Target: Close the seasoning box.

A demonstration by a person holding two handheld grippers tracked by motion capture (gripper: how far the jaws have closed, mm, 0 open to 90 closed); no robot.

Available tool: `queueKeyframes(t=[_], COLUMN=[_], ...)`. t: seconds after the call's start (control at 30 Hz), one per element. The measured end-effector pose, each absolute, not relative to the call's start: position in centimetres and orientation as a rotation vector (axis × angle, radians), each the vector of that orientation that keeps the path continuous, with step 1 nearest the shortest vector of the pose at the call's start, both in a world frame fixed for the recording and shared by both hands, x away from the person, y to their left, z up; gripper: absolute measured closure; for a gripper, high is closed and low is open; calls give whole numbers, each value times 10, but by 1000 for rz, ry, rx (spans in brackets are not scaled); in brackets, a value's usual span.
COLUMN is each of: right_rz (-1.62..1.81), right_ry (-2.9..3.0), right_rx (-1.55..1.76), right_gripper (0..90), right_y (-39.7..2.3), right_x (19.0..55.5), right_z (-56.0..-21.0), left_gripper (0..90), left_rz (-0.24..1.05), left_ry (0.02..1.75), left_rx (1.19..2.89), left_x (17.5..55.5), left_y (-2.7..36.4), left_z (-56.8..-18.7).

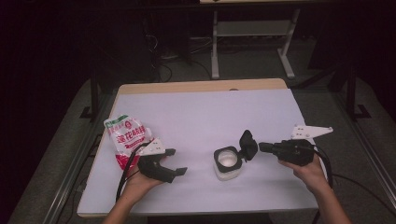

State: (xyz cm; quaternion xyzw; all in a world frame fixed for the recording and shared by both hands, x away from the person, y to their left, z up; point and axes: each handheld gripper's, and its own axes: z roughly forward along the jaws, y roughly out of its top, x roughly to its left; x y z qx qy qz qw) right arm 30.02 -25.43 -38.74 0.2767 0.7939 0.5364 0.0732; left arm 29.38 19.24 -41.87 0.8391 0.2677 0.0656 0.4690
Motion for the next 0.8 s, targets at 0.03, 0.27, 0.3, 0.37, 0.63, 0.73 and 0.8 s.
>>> queueKeyframes(t=[0.03, 0.27, 0.3, 0.37, 0.63, 0.73, 0.8], right_rz=[1609, 1651, 1661, 1673, 1671, 1672, 1673], right_ry=[2381, 2340, 2338, 2343, 2367, 2366, 2362], right_rx=[819, 804, 806, 804, 766, 763, 758], right_gripper=[898, 898, 898, 898, 898, 899, 899], right_y=[-253, -252, -252, -250, -236, -233, -231], right_x=[301, 302, 303, 302, 300, 299, 299], right_z=[-385, -379, -379, -380, -381, -381, -380], left_gripper=[142, 142, 142, 142, 142, 142, 142], left_rz=[157, 155, 160, 158, 145, 145, 144], left_ry=[657, 622, 619, 616, 615, 613, 611], left_rx=[2053, 2065, 2069, 2061, 2073, 2070, 2069], left_x=[294, 292, 292, 292, 292, 292, 292], left_y=[192, 187, 186, 187, 185, 185, 186], left_z=[-419, -419, -418, -418, -421, -421, -421])
